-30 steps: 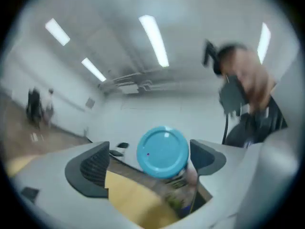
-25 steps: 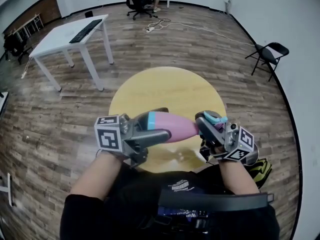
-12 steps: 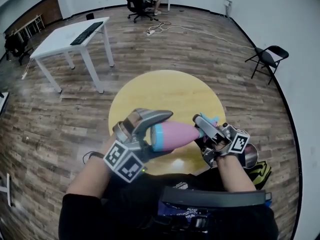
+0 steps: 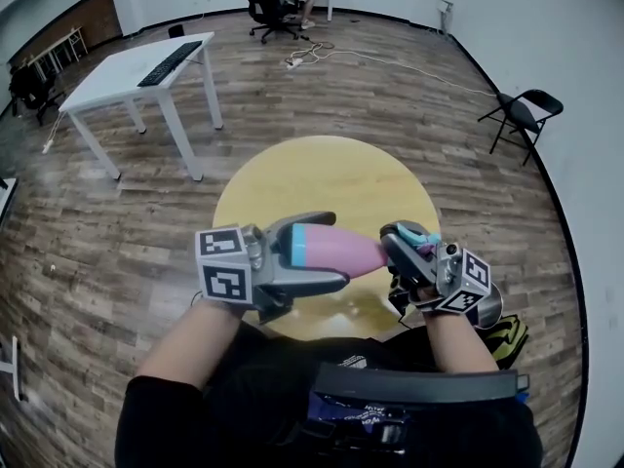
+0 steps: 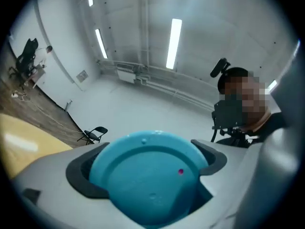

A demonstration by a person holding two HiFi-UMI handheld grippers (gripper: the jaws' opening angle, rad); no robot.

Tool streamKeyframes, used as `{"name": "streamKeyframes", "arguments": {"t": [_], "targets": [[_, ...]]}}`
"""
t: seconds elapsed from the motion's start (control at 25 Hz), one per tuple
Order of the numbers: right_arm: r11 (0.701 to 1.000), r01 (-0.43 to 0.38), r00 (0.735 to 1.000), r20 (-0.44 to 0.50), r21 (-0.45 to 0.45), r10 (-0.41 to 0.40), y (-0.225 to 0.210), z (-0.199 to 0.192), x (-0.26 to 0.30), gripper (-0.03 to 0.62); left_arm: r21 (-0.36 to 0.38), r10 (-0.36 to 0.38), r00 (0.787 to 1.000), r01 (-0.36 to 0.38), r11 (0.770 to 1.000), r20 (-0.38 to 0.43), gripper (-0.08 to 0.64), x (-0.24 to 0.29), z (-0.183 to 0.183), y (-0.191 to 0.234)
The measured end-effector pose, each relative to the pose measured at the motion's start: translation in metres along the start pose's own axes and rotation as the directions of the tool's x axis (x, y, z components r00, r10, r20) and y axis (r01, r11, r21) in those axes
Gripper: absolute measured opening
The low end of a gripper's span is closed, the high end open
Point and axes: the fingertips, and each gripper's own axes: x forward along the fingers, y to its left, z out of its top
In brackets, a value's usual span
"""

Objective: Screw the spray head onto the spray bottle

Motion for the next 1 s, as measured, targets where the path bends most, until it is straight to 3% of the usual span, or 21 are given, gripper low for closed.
{"name": "streamKeyframes", "arguments": {"t": [0.08,0.12,0.16,0.2,0.24,0.28,0.32,0.36,0.4,0.44,0.48,0.52,0.56,0.6,0.64,0.68,0.76,0.84,0.92,0.96,1.0], "targets": [[0.989,0.013,1.000,0.007,0.145,-0.014,-0.013,-0.005,-0.004,0.035,0.282,0.043,0.991,-0.005,0.959,-0.127,0.541,0.003,-0.010,-0.009],[0.967,0.017,1.000,0.009,0.253,-0.020,-0.022,-0.010,-0.007,0.035,0.499,0.118,0.969,0.006,0.867,-0.217,0.541,0.004,-0.020,-0.011],[0.927,0.019,1.000,0.009,0.374,-0.024,-0.030,-0.018,-0.010,0.035,0.718,0.238,0.927,0.047,0.694,-0.291,0.541,0.002,-0.033,-0.010],[0.869,0.021,1.000,0.007,0.495,-0.028,-0.035,-0.027,-0.012,0.035,0.885,0.380,0.870,0.125,0.448,-0.315,0.541,-0.001,-0.046,-0.006],[0.802,0.027,0.999,0.003,0.597,-0.036,-0.038,-0.036,-0.012,0.037,0.957,0.503,0.814,0.227,0.181,-0.289,0.541,-0.004,-0.058,0.001],[0.747,0.040,0.999,-0.005,0.664,-0.048,-0.039,-0.043,-0.014,0.037,0.950,0.580,0.777,0.312,-0.018,-0.245,0.541,-0.007,-0.067,0.007],[0.718,0.054,0.998,-0.014,0.694,-0.062,-0.040,-0.048,-0.015,0.037,0.934,0.607,0.764,0.345,-0.099,-0.218,0.545,-0.009,-0.071,0.012],[0.713,0.066,0.997,-0.015,0.698,-0.077,-0.042,-0.049,-0.016,0.035,0.946,0.598,0.772,0.315,-0.070,-0.213,0.546,-0.010,-0.071,0.015],[0.726,0.068,0.996,-0.002,0.685,-0.090,-0.043,-0.046,-0.016,0.035,0.973,0.565,0.797,0.228,0.044,-0.213,0.543,-0.013,-0.063,0.016],[0.750,0.059,0.994,0.030,0.659,-0.104,-0.044,-0.039,-0.017,0.035,0.968,0.505,0.839,0.094,0.234,-0.204,0.543,-0.018,-0.050,0.018],[0.781,0.046,0.990,0.076,0.623,-0.119,-0.046,-0.028,-0.018,0.035,0.877,0.417,0.893,-0.055,0.478,-0.171,0.544,-0.026,-0.030,0.019],[0.816,0.039,0.984,0.122,0.576,-0.133,-0.048,-0.015,-0.020,0.035,0.674,0.315,0.944,-0.168,0.719,-0.101,0.552,-0.036,-0.009,0.022],[0.856,0.045,0.978,0.152,0.515,-0.142,-0.048,-0.003,-0.022,0.035,0.397,0.222,0.975,-0.203,0.895,-0.002,0.552,-0.046,0.011,0.025],[0.897,0.062,0.978,0.154,0.438,-0.143,-0.046,0.005,-0.023,0.034,0.117,0.152,0.983,-0.164,0.980,0.102,0.552,-0.055,0.025,0.029],[0.934,0.083,0.982,0.131,0.347,-0.136,-0.040,0.009,-0.022,0.034,-0.101,0.104,0.978,-0.086,0.991,0.183,0.552,-0.059,0.032,0.031],[0.964,0.098,0.988,0.090,0.248,-0.124,-0.034,0.010,-0.020,0.033,-0.235,0.073,0.973,-0.020,0.972,0.221,0.554,-0.057,0.031,0.032],[0.992,0.091,0.996,0.002,0.085,-0.091,-0.019,0.001,-0.013,0.033,-0.294,0.044,0.987,0.004,0.956,0.155,0.552,-0.034,0.010,0.027],[0.998,0.055,0.998,-0.039,0.035,-0.054,-0.009,-0.010,-0.005,0.034,-0.206,0.032,0.999,-0.025,0.978,0.031,0.552,-0.009,-0.010,0.018],[0.994,0.043,0.999,-0.020,0.097,-0.041,-0.013,-0.013,-0.007,0.037,-0.049,0.033,0.999,-0.035,0.998,-0.032,0.552,0.000,-0.013,0.009],[0.985,0.040,0.999,-0.004,0.165,-0.040,-0.017,-0.013,-0.008,0.037,0.087,0.047,0.996,-0.040,0.995,-0.082,0.551,0.002,-0.015,0.004],[0.967,0.032,0.999,0.012,0.254,-0.037,-0.020,-0.014,-0.009,0.037,0.275,0.083,0.985,-0.039,0.961,-0.152,0.549,0.004,-0.021,-0.002]]}}
